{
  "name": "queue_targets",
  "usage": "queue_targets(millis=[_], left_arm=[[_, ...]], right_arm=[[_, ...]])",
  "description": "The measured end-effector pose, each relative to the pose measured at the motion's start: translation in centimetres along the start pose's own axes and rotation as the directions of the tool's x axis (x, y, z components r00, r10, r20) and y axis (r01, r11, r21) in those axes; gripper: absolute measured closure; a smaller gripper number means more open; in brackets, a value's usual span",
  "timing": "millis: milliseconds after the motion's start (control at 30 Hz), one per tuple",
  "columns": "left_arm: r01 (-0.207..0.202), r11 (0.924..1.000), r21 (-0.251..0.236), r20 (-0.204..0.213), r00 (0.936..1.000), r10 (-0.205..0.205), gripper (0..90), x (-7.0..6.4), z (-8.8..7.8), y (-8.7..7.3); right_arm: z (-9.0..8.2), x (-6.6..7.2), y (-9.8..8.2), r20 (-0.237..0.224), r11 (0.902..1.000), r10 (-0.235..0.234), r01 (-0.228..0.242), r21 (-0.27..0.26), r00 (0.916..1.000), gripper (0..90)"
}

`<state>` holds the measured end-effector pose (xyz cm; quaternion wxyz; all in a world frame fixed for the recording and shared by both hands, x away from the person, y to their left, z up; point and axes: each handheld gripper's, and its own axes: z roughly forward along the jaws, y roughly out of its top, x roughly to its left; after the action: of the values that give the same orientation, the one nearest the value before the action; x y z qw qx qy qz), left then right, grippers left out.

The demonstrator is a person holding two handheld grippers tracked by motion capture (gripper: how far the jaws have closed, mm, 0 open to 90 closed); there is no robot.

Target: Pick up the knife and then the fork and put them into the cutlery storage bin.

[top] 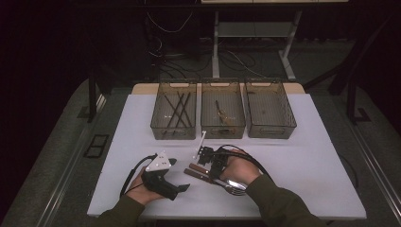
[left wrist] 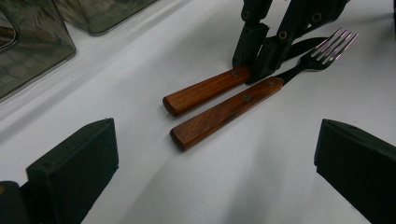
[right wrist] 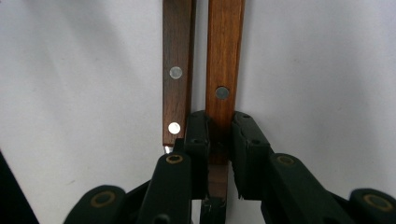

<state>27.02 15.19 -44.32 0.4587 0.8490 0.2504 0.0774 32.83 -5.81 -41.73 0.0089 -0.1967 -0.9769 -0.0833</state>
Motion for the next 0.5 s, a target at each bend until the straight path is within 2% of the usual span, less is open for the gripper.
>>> queue_targets(millis=[67,300,500], left_arm=[[-0.001,1.0000,0.000,-0.001,1.0000,0.001,0.0,0.0,0.0,0.0],[-0.001,1.0000,0.002,-0.002,1.0000,0.001,0.0,0.0,0.0,0.0],[-0.009,0.9999,0.008,-0.001,1.0000,0.009,0.0,0.1,0.0,0.0]], right_arm=[[-0.1,-0.1,-0.2,-0.016,0.9998,0.011,-0.011,-0.016,0.9998,77.8],[-0.9,-0.7,-1.1,-0.025,0.9975,0.018,-0.019,-0.068,0.9995,77.9],[-1.6,-1.4,-2.0,-0.035,0.9917,0.051,-0.055,-0.117,0.9981,77.9]])
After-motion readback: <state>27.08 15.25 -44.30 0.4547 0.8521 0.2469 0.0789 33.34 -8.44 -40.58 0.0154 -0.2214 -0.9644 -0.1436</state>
